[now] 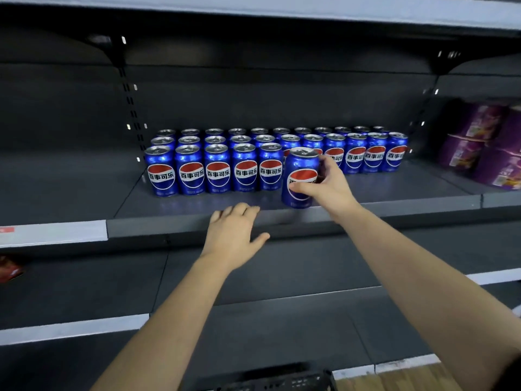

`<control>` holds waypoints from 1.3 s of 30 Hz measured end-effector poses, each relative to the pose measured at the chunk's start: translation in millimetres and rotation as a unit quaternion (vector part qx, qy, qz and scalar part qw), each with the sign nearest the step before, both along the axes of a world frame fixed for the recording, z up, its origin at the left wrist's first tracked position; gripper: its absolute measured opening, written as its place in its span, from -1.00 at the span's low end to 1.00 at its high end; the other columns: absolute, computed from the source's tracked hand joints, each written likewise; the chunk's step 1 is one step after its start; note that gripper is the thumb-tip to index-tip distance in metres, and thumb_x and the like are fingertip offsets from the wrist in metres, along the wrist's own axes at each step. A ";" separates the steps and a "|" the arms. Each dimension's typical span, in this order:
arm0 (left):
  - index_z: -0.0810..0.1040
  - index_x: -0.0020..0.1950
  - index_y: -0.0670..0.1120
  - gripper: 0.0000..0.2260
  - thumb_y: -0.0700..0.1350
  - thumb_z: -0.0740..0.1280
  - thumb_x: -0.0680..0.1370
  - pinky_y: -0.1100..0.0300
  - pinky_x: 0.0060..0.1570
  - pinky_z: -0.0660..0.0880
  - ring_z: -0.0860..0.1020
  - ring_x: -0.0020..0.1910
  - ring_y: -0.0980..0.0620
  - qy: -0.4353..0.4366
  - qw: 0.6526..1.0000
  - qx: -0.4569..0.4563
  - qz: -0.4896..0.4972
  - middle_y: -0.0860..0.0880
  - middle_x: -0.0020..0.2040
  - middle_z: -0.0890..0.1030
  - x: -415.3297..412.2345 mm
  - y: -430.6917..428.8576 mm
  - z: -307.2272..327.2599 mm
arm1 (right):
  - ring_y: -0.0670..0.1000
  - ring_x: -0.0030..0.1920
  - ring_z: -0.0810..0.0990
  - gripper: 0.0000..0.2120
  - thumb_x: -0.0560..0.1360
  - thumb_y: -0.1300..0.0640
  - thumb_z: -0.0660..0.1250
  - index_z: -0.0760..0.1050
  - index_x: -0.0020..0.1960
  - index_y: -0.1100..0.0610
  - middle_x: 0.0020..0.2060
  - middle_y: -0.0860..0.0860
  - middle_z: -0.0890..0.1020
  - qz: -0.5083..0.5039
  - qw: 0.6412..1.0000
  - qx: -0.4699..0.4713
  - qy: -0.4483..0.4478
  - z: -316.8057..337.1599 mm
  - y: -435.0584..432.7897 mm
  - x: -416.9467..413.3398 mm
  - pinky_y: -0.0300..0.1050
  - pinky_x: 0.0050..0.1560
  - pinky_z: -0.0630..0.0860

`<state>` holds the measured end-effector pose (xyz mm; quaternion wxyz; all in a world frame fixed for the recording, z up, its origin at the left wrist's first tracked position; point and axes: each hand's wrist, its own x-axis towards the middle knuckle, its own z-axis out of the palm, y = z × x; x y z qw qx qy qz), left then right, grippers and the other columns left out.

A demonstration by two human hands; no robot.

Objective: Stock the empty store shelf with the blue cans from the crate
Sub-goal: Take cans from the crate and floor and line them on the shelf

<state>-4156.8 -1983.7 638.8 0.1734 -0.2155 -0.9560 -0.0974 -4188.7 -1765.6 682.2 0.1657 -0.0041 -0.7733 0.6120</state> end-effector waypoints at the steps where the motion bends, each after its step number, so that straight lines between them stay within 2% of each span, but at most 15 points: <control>1: 0.23 0.47 0.04 -0.47 0.21 0.19 0.55 0.06 0.34 0.18 0.31 0.37 0.01 0.005 1.000 -0.010 0.014 0.04 0.40 0.35 -1.1 0.2 -0.3 | -0.05 0.09 0.62 -0.28 0.20 0.18 0.63 0.40 0.28 0.03 0.10 -0.05 0.62 -0.006 1.000 0.004 0.004 3.1 7.1 -6.8 -0.07 0.12 0.57; 4: 0.23 0.48 0.05 -0.48 0.20 0.18 0.56 0.05 0.36 0.16 0.30 0.40 0.01 -0.002 0.998 -0.028 0.057 0.03 0.41 0.36 -2.4 -2.1 -3.2 | -0.12 0.04 0.61 -0.25 0.24 0.21 0.62 0.37 0.35 0.05 0.11 -0.08 0.58 -0.012 1.000 0.007 0.005 4.2 24.2 -25.1 -0.17 0.05 0.56; 9: 0.30 0.44 0.06 -0.52 0.17 0.21 0.55 0.08 0.34 0.14 0.35 0.35 0.02 0.001 0.994 -0.030 0.101 0.06 0.35 0.41 -0.5 -5.1 -6.7 | -0.07 0.07 0.62 -0.20 0.20 0.19 0.64 0.37 0.36 0.06 0.14 -0.02 0.61 0.003 1.000 0.014 -0.019 -12.4 38.5 -54.1 -0.07 0.13 0.58; 14: 0.36 0.41 0.05 -0.55 0.12 0.24 0.54 0.05 0.37 0.13 0.38 0.31 0.02 0.009 0.992 -0.016 0.123 0.05 0.32 0.44 -2.3 -0.8 -8.5 | -0.24 0.00 0.56 -0.23 0.24 0.19 0.62 0.37 0.37 0.05 0.10 -0.10 0.59 0.028 0.999 0.039 -0.007 -22.5 34.5 -65.2 -0.34 -0.07 0.49; 17: 0.37 0.40 0.05 -0.56 0.12 0.25 0.53 0.05 0.37 0.12 0.40 0.29 0.03 0.008 0.991 -0.008 0.130 0.06 0.29 0.46 -4.9 0.2 -10.3 | -0.16 0.08 0.58 -0.22 0.26 0.18 0.62 0.33 0.38 0.03 0.15 -0.08 0.59 0.038 0.999 0.023 -0.007 -29.6 32.8 -71.4 -0.22 0.07 0.52; 19: 0.36 0.40 0.06 -0.56 0.12 0.24 0.54 0.05 0.38 0.11 0.39 0.30 0.04 0.006 0.991 -0.006 0.135 0.08 0.29 0.46 -7.2 0.0 -11.0 | -0.13 0.14 0.56 -0.12 0.25 0.16 0.62 0.24 0.44 0.01 0.20 -0.07 0.56 0.048 0.998 0.027 -0.003 -34.2 31.9 -71.8 -0.13 0.17 0.51; 21: 0.36 0.40 0.06 -0.56 0.12 0.24 0.54 0.05 0.39 0.10 0.39 0.30 0.04 0.008 0.990 0.000 0.140 0.08 0.29 0.46 -9.4 0.3 -11.5 | -0.11 0.16 0.55 -0.04 0.22 0.16 0.63 0.17 0.47 0.01 0.22 -0.08 0.53 0.055 0.997 0.051 -0.002 -37.5 31.9 -71.0 -0.14 0.18 0.48; 24: 0.37 0.40 0.06 -0.56 0.11 0.25 0.54 0.06 0.39 0.09 0.40 0.30 0.04 0.008 0.990 0.005 0.142 0.07 0.29 0.46 -11.1 1.9 -11.9 | -0.05 0.15 0.55 -0.14 0.23 0.17 0.64 0.22 0.37 0.08 0.18 -0.04 0.53 0.019 0.996 0.088 -0.016 -37.5 32.5 -76.4 -0.16 0.13 0.46; 27: 0.39 0.39 0.03 -0.57 0.08 0.28 0.53 0.05 0.39 0.09 0.41 0.29 0.03 0.009 0.990 0.015 0.139 0.05 0.28 0.47 -12.0 2.1 -13.6 | 0.02 0.17 0.56 -0.27 0.21 0.10 0.65 0.25 0.19 0.05 0.20 0.01 0.53 -0.028 0.991 0.132 -0.020 -34.4 31.3 -86.6 -0.06 0.18 0.50; 29: 0.39 0.39 0.03 -0.57 0.08 0.28 0.53 0.04 0.39 0.09 0.41 0.29 0.03 0.008 0.990 0.014 0.142 0.06 0.28 0.47 -12.1 0.7 -15.3 | 0.06 0.21 0.55 -0.29 0.23 0.09 0.65 0.27 0.19 0.09 0.22 0.04 0.53 -0.044 0.989 0.138 -0.023 -34.9 31.3 -94.4 -0.02 0.21 0.49; 33: 0.40 0.39 0.04 -0.57 0.08 0.28 0.52 0.03 0.40 0.09 0.40 0.30 0.04 0.012 0.989 0.015 0.147 0.06 0.29 0.47 -12.7 -5.7 -16.8 | 0.10 0.25 0.53 -0.34 0.31 0.12 0.60 0.31 0.25 0.18 0.25 0.09 0.54 -0.056 0.987 0.147 -0.015 -37.3 30.2 -106.2 -0.05 0.18 0.47; 39: 0.48 0.32 0.00 -0.58 0.05 0.36 0.48 -0.04 0.36 0.20 0.47 0.23 -0.01 0.033 0.987 0.013 0.159 0.02 0.21 0.54 -17.7 -14.0 -13.3 | 0.12 0.25 0.54 -0.35 0.33 0.07 0.59 0.31 0.26 0.18 0.23 0.10 0.56 -0.066 0.983 0.168 -0.011 -43.5 30.7 -113.5 0.04 0.23 0.49</control>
